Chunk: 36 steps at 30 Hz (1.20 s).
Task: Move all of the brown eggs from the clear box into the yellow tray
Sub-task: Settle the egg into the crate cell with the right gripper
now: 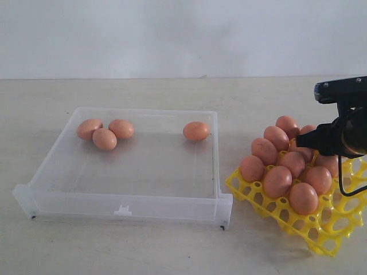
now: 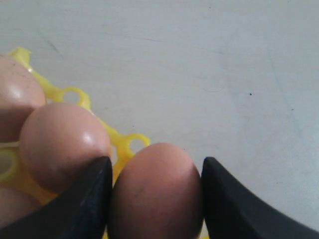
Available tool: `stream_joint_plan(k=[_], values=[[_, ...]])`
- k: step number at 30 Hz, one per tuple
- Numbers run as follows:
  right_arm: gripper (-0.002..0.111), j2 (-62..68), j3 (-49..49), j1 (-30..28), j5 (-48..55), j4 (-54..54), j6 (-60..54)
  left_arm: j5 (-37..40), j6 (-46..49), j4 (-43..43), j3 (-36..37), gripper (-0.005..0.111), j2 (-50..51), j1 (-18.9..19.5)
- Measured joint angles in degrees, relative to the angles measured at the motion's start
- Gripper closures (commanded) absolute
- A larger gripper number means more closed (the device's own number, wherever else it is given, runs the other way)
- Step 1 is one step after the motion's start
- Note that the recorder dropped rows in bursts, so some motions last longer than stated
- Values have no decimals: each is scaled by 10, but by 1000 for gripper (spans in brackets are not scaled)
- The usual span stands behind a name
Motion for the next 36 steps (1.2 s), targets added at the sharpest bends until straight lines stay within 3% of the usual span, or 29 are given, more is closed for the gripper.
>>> stream_joint_plan(k=[30, 36], values=[[107, 0, 0, 0, 3, 1, 7, 0, 0, 0, 0, 111, 0, 0], [92, 0, -2, -19, -27, 1, 12, 0, 0, 0, 0, 111, 0, 0]])
